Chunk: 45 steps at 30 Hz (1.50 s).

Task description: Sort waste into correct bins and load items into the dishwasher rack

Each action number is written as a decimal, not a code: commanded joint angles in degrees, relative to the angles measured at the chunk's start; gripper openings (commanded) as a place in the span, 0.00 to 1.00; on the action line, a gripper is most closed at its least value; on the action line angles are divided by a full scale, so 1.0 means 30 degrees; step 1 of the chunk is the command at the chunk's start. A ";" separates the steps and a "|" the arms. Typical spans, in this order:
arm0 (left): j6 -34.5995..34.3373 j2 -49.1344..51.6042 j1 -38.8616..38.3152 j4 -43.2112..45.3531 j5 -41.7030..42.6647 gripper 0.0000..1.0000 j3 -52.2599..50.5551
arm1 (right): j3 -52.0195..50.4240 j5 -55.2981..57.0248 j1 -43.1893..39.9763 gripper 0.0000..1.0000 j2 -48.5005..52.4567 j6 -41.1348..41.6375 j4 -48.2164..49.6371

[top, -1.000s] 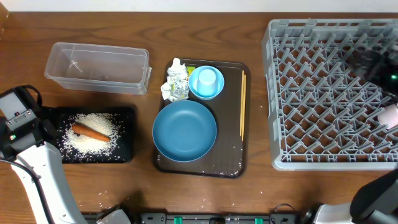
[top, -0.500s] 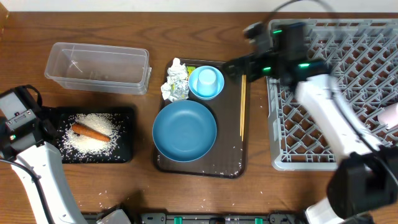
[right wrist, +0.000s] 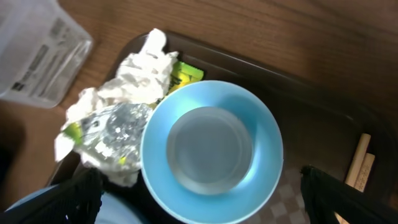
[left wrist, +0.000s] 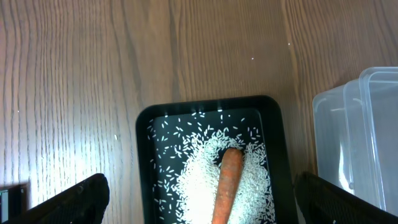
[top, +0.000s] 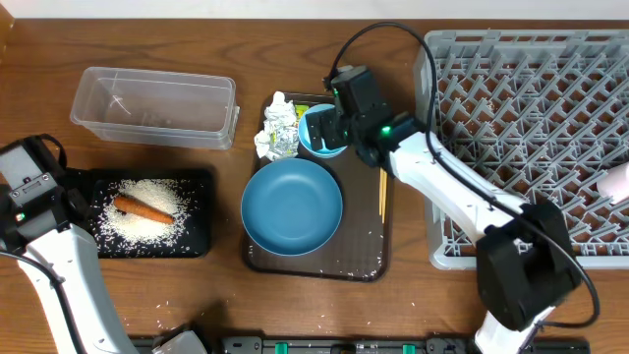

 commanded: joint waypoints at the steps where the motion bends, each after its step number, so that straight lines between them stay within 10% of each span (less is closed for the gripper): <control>1: -0.0248 0.0044 0.0044 -0.0036 -0.0313 0.97 0.0000 | 0.0007 0.1078 0.0160 0.99 0.1020 0.1209 0.0313; 19: -0.0248 0.0044 0.0044 -0.0036 -0.0313 0.97 0.0000 | 0.0000 0.1800 0.0838 0.80 0.2382 0.1960 0.0736; 45: -0.0248 0.0044 0.0044 -0.0036 -0.0313 0.97 0.0000 | 0.0000 0.2841 0.0925 0.97 0.2892 0.1239 0.3140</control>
